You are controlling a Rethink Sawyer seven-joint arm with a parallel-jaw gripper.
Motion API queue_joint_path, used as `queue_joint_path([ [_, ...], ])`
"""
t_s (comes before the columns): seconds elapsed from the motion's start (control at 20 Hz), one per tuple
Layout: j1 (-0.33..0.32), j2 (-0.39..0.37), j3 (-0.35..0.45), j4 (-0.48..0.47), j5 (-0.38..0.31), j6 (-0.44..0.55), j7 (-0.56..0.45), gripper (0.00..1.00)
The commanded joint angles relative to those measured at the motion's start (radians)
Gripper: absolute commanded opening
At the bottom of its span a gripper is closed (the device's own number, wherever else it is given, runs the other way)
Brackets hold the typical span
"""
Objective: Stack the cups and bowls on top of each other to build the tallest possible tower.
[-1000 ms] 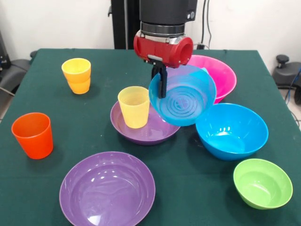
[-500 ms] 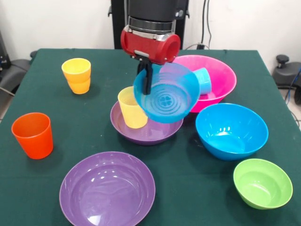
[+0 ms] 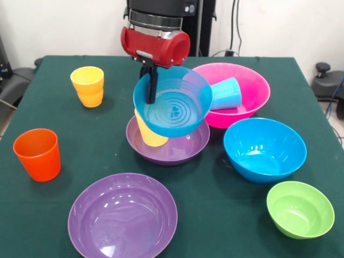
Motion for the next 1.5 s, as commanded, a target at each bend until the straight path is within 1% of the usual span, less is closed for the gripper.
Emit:
queue_joint_path([
  [0.05, -0.015, 0.001, 0.044, -0.032, -0.078, 0.027, -0.025, 0.00],
  [0.55, -0.003, 0.007, 0.028, -0.043, -0.085, 0.029, -0.015, 0.00],
  [0.7, -0.008, 0.006, 0.037, -0.035, -0.082, 0.021, -0.013, 0.00],
  [0.9, -0.001, -0.001, 0.023, -0.026, -0.090, 0.019, -0.013, 0.00],
  [1.0, 0.002, -0.002, 0.015, -0.014, -0.097, 0.005, -0.010, 0.00],
  [1.1, -0.012, -0.006, 0.026, 0.004, -0.105, -0.017, -0.016, 0.00],
  [1.45, -0.016, -0.035, 0.024, 0.042, -0.127, -0.020, 0.002, 0.00],
  [1.5, -0.025, -0.048, 0.030, 0.057, -0.129, -0.019, 0.000, 0.00],
])
